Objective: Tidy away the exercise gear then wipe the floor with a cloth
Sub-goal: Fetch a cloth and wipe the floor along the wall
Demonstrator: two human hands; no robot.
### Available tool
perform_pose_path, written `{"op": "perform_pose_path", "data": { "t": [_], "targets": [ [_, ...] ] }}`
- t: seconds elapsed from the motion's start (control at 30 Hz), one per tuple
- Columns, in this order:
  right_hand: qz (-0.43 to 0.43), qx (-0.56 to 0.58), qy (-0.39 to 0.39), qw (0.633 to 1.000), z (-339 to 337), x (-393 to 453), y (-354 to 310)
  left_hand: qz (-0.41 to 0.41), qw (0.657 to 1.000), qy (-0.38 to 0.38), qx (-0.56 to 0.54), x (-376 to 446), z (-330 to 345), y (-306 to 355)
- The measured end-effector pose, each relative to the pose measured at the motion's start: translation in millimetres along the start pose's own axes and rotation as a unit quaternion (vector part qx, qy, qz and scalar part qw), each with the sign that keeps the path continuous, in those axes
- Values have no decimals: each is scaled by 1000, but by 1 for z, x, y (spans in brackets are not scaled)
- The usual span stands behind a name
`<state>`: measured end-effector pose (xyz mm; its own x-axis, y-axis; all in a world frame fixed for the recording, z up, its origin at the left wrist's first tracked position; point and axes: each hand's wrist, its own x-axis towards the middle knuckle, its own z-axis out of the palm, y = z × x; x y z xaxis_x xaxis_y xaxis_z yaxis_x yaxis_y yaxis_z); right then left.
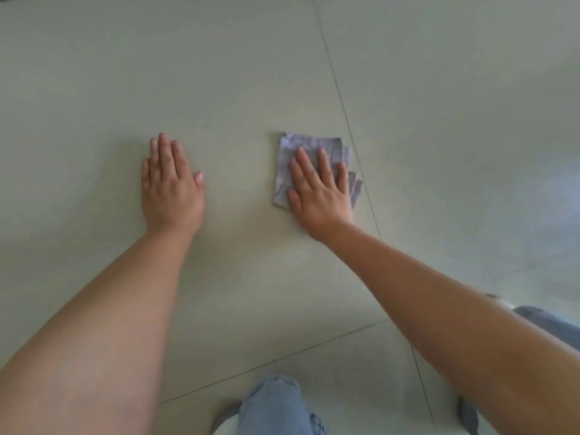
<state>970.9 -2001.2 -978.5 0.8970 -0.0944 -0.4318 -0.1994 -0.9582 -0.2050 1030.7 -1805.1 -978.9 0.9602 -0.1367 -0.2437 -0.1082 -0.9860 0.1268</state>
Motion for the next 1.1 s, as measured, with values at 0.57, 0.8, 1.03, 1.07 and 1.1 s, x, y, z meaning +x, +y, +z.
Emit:
{"op": "perform_pose_path", "data": {
  "t": [0.57, 0.8, 1.03, 1.07, 1.1],
  "targets": [
    [152, 97, 51, 982, -12, -6, 91, 113, 988, -102, 6, -3, 0, 137],
    [189, 54, 52, 979, 16, -95, 145, 150, 987, -52, -27, 10, 7, 130],
    [425, 155, 100, 886, -66, 32, 230, 88, 996, -21, -24, 37, 17, 131],
    [393, 144, 101, 902, -71, 55, 220, 92, 995, -12, -21, 39, 22, 130],
    [352, 129, 106, 921, -74, 76, 203, 95, 995, 1, -16, 40, 26, 130]
  ]
}}
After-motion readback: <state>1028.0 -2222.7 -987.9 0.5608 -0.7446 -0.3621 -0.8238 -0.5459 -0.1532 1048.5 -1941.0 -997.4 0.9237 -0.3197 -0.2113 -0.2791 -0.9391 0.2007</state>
